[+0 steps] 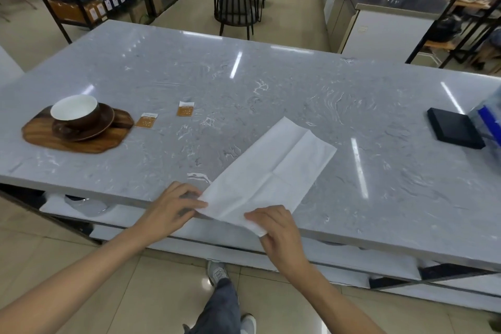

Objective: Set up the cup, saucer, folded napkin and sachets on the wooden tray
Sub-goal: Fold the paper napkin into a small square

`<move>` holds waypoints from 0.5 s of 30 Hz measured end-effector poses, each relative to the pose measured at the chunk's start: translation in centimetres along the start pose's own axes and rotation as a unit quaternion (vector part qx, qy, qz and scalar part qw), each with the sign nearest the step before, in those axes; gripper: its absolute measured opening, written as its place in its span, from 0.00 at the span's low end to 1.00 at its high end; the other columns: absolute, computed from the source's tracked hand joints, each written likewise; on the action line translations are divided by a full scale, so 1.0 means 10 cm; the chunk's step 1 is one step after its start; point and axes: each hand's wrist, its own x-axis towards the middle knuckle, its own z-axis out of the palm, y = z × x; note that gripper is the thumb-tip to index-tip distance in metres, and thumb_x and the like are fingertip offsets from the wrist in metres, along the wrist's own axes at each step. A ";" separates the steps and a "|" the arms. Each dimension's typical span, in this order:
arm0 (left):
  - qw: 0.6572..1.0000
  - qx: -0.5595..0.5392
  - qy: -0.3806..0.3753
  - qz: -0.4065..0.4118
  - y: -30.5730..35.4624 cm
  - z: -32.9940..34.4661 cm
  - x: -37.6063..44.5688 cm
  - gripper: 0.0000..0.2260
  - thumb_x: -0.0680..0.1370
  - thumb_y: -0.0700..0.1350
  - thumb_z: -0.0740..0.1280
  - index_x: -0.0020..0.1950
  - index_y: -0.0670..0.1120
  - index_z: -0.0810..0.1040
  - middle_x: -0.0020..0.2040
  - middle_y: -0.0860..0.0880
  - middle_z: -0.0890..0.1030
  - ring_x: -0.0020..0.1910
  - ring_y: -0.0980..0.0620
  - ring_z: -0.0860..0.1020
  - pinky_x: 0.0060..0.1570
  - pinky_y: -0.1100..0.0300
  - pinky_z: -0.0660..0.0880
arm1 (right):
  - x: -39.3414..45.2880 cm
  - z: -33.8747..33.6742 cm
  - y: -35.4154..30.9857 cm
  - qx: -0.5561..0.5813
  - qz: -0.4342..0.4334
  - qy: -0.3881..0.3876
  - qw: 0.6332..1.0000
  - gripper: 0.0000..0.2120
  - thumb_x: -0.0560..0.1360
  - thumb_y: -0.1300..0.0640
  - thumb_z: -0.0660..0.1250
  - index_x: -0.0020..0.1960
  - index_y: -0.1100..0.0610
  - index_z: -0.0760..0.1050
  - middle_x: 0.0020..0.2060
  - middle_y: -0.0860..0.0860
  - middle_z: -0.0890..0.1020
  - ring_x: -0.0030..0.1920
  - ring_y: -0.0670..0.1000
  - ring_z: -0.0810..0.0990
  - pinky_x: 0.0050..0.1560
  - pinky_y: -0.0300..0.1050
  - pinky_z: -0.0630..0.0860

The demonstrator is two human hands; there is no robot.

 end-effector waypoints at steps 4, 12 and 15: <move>0.992 -0.099 0.075 -0.009 0.31 -0.05 0.06 0.09 0.78 0.46 0.68 0.53 0.50 0.88 0.54 0.55 0.85 0.59 0.54 0.77 0.60 0.63 0.74 | 0.02 -0.48 0.03 0.092 0.118 0.046 0.988 0.14 0.75 0.69 0.74 0.56 0.54 0.86 0.52 0.41 0.86 0.54 0.47 0.83 0.54 0.45 0.80; 0.964 -0.238 0.119 -0.008 1.00 -0.41 0.22 0.06 0.75 0.43 0.77 0.50 0.52 0.89 0.47 0.58 0.88 0.49 0.58 0.85 0.54 0.66 0.77 | 0.00 -1.37 -0.15 0.173 0.209 0.067 0.960 0.06 0.76 0.58 0.73 0.50 0.48 0.86 0.46 0.47 0.88 0.50 0.50 0.86 0.51 0.39 0.80; 0.955 -0.263 0.139 0.008 1.16 -0.51 0.23 0.06 0.74 0.49 0.77 0.50 0.57 0.88 0.46 0.61 0.88 0.46 0.60 0.86 0.51 0.69 0.79 | 0.03 -1.57 -0.22 0.179 0.209 0.064 0.959 0.05 0.75 0.55 0.74 0.49 0.48 0.87 0.44 0.48 0.88 0.48 0.51 0.87 0.51 0.42 0.81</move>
